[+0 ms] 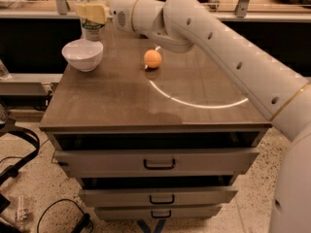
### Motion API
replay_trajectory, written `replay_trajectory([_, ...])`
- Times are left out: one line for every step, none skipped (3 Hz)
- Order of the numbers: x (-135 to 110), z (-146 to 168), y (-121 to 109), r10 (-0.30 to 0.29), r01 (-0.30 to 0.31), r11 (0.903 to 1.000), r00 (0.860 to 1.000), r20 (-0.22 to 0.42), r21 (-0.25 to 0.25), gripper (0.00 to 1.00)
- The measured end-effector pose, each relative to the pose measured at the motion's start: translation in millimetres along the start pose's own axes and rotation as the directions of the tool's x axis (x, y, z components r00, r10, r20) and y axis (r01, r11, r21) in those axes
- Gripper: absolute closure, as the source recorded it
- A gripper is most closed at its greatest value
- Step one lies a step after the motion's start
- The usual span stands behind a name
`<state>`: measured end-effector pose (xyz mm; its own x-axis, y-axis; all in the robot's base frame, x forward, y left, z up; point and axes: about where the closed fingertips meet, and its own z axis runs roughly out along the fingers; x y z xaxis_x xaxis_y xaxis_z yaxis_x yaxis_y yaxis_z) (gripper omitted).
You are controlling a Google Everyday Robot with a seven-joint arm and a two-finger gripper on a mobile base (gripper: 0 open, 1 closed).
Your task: Place 7up can into white bowl
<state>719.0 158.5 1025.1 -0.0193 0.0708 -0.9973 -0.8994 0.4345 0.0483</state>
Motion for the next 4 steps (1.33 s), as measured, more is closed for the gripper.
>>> replay_trajectory([21,31,21,-0.052,0.051,0.9964,0.999,-0.011,-0.068,1.00])
replay_trajectory([43,52,28,-0.086,0.082,0.9910,0.996,-0.028,-0.106,1.00])
replay_trajectory([61,64,32,-0.130,0.123,0.9842,0.991,-0.045,-0.127,1.00])
replay_trajectory([70,65,20,-0.140,0.133,0.9837,0.989,-0.047,-0.121,1.00])
